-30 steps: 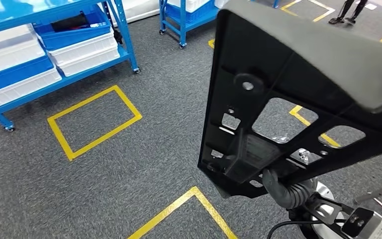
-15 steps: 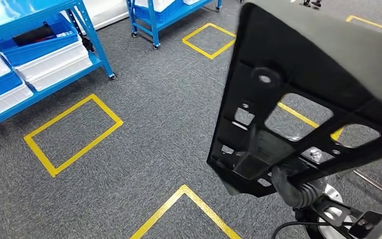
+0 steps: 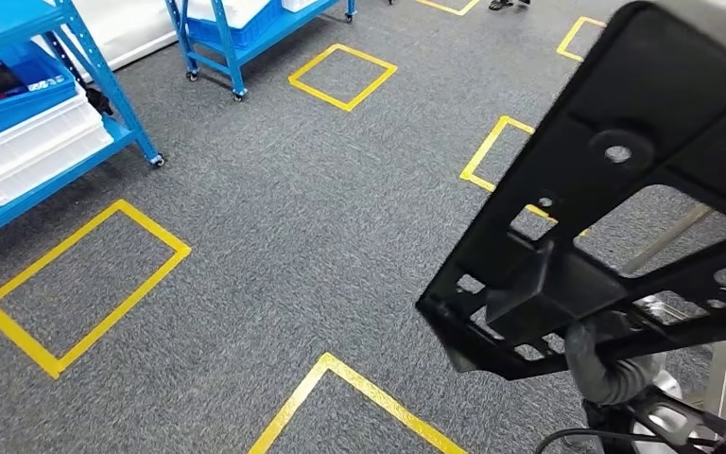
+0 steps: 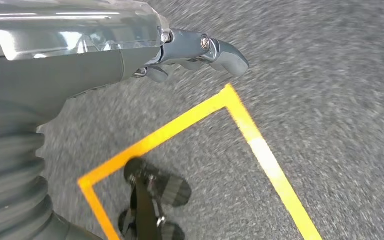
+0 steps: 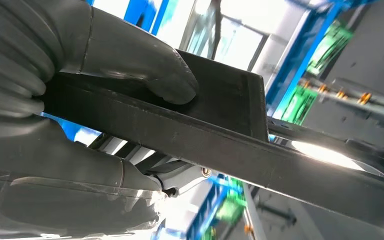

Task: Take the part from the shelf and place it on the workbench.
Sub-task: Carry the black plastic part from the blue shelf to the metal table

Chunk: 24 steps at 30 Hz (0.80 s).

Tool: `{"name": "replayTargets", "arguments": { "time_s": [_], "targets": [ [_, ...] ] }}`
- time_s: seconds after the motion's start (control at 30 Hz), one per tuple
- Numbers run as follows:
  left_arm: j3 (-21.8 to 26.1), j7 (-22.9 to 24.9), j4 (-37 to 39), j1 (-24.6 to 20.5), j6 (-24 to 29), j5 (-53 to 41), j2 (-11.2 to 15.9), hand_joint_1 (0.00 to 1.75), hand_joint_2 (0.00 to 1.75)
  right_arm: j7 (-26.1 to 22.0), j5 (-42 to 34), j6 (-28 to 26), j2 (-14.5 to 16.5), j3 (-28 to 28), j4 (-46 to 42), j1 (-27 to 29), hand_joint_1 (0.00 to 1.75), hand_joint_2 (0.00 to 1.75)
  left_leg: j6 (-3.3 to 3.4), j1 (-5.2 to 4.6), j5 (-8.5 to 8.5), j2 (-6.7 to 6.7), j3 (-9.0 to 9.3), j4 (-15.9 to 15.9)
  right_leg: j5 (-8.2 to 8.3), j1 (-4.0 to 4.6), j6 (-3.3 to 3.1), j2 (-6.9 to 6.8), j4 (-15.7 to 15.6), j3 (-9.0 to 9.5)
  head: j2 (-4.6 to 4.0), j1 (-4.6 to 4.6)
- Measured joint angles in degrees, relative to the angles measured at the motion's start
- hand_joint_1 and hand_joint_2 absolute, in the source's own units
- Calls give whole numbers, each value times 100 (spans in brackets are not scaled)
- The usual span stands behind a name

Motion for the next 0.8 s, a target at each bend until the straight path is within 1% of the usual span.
{"name": "replayTargets", "arguments": {
  "time_s": [0.03,0.07,0.1,0.13,0.17,0.2,0.23,0.27,0.3,0.33,0.37,0.4,0.43,0.47,0.5,0.53,0.57,0.6,0.63,0.67,0.7,0.73,0.77,0.8],
  "targets": [
    [-27,0,0,0,-13,-24,25,0,175,0,14,-37,-12,-36,10,-20,175,175,25,-13,8,69,-4,-7,-190,0,13,-165,345,-161,0,0],
    [-43,3,0,7,-16,-34,41,0,175,-1,32,-63,-21,-55,25,-40,175,175,39,-28,9,138,-12,-7,-387,0,27,-256,751,-353,0,0],
    [-51,10,0,13,-9,-32,54,0,175,-8,49,-84,-25,-58,51,-48,175,175,45,-43,7,207,-19,-5,-523,-5,39,-291,1106,-519,0,0],
    [-53,18,0,16,4,-23,58,0,175,-19,66,-100,-25,-58,83,-57,175,175,48,-55,4,275,-22,-3,-558,-9,43,-304,1297,-604,0,0],
    [-54,23,0,13,24,-17,59,0,175,-34,86,-130,-26,-57,118,-79,175,175,50,-64,0,341,-22,-1,-477,-9,39,-319,1247,-566,0,0],
    [-56,26,0,7,45,-15,59,0,175,-51,110,-172,-27,-56,149,-116,175,175,48,-73,-5,404,-17,0,-309,-5,23,-353,965,-407,0,0],
    [-62,26,0,-1,62,-18,59,0,175,-64,134,-223,-31,-55,169,-165,175,175,41,-83,-13,460,-6,1,-118,6,-5,-437,540,-169,0,0],
    [-74,25,0,-9,73,-22,59,0,175,-72,156,-273,-35,-51,179,-225,175,175,25,-101,-26,511,1,7,21,32,-40,-537,128,57,0,0],
    [-90,21,0,-14,73,-28,64,0,175,-76,171,-316,-39,-45,180,-282,175,175,4,-116,-37,554,6,11,102,59,-79,-609,-164,210,0,0],
    [-106,16,0,-17,69,-35,71,0,175,-78,180,-353,-42,-40,178,-331,175,175,-20,-126,-47,594,10,15,123,86,-112,-649,-310,280,0,0],
    [-121,11,0,-20,65,-42,87,0,175,-78,180,-383,-42,-33,177,-373,175,175,-48,-132,-53,638,14,14,114,107,-141,-622,-339,278,0,0],
    [-132,7,0,-24,64,-48,113,0,175,-78,160,-407,-41,-24,175,-405,175,175,-77,-130,-58,679,24,8,129,106,-173,-562,-352,269,0,0],
    [-138,4,0,-29,67,-50,145,0,175,-78,120,-417,-40,-15,175,-437,175,175,-109,-120,-84,654,26,30,143,96,-203,-516,-373,273,0,0],
    [-142,3,-1,-29,68,-52,184,0,175,-78,59,-412,-39,-6,178,-484,175,175,-139,-109,-157,569,-2,119,159,81,-240,-468,-396,279,0,0],
    [-143,2,-2,-22,68,-52,224,0,175,-79,-10,-398,-37,2,185,-540,175,175,-164,-101,-289,448,-83,318,175,64,-273,-424,-419,287,0,0],
    [-143,2,-4,-9,66,-53,265,0,175,-79,-68,-385,-34,5,196,-596,175,175,-183,-87,-474,310,-225,642,183,57,-295,-380,-429,291,0,-1],
    [-143,2,-7,12,63,-54,300,0,175,-79,-114,-374,-32,7,211,-646,175,175,-196,-84,-670,226,-411,1046,185,57,-309,-326,-429,288,0,-1],
    [-143,2,-9,33,62,-53,331,0,175,-79,-143,-369,-30,9,229,-674,175,175,-207,-83,-814,193,-594,1425,186,59,-314,-269,-427,287,0,-1],
    [-143,2,-11,49,62,-52,355,0,175,-79,-170,-359,-29,10,249,-692,175,175,-216,-81,-861,182,-719,1667,185,60,-314,-209,-423,287,0,-1],
    [-143,2,-12,62,63,-51,372,0,175,-78,-200,-336,-28,12,269,-712,175,175,-221,-76,-789,180,-745,1689,185,59,-313,-149,-416,289,0,-1],
    [-143,2,-14,68,66,-51,390,0,175,-78,-239,-301,-27,14,292,-742,175,175,-223,-66,-607,168,-658,1468,182,55,-307,-86,-405,292,0,-1],
    [-143,0,-22,73,69,-51,406,0,175,-78,-275,-260,-25,16,314,-784,175,175,-227,-47,-369,120,-491,1080,174,51,-295,-25,-387,294,0,-1],
    [-143,-2,-32,76,72,-56,423,0,175,-78,-304,-218,-20,17,336,-837,175,175,-228,-27,-195,7,-315,681,163,55,-273,38,-360,286,0,0],
    [-143,-6,-45,82,74,-67,443,0,175,-78,-323,-190,-15,19,358,-898,175,175,-222,-9,-80,-101,-178,367,155,55,-244,105,-329,264,0,0]
  ]
}}
